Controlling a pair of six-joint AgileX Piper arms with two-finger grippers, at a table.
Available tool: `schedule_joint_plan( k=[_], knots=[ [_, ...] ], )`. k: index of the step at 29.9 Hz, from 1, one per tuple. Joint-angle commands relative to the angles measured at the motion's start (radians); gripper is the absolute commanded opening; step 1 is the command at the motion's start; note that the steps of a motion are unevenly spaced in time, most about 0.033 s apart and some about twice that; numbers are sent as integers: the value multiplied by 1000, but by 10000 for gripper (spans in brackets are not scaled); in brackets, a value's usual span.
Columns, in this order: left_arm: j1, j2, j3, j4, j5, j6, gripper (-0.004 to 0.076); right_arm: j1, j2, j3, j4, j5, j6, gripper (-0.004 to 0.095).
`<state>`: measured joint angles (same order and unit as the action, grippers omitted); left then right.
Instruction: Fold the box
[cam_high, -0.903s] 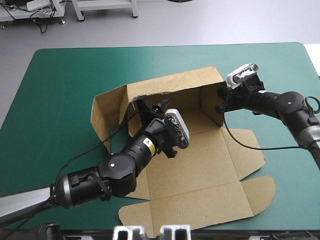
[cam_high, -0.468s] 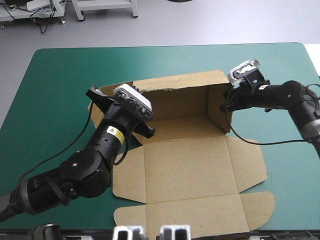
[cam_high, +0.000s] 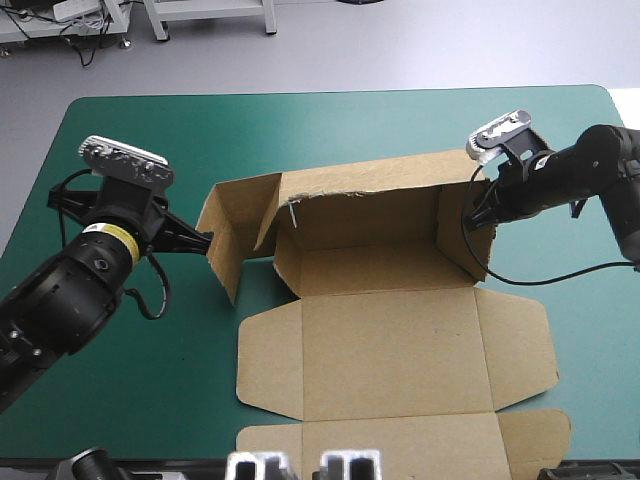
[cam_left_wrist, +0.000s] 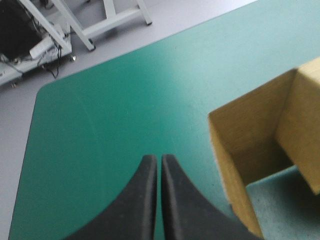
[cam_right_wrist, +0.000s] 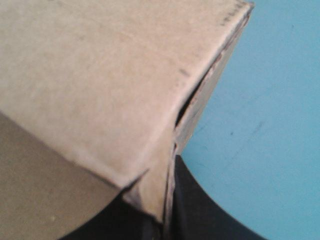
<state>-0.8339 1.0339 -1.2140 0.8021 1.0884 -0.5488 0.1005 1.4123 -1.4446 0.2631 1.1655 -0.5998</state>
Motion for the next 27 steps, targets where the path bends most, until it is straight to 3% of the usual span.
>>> schedule_joint_plan(
  k=[1,5,8,12,21,24,27],
  knots=[
    [75,-39,-33,-114,3,81,15,3,-14,-34,-68,86,46,-18],
    [103,-53,-31,-188,35,128,15,3,10,-46,-72,67,66,-18],
    [103,-53,-29,-173,-6,128,15,3,67,-86,-72,14,75,-18],
    [103,-53,-29,-163,-14,125,15,3,189,-181,-72,33,85,-18],
    [103,-56,-18,-100,134,69,14,3,461,-374,30,90,97,1],
    [103,-56,-4,-76,144,69,14,3,491,-404,69,90,68,113],
    [103,-56,5,-63,141,64,14,3,496,-427,95,88,80,346]
  ],
)
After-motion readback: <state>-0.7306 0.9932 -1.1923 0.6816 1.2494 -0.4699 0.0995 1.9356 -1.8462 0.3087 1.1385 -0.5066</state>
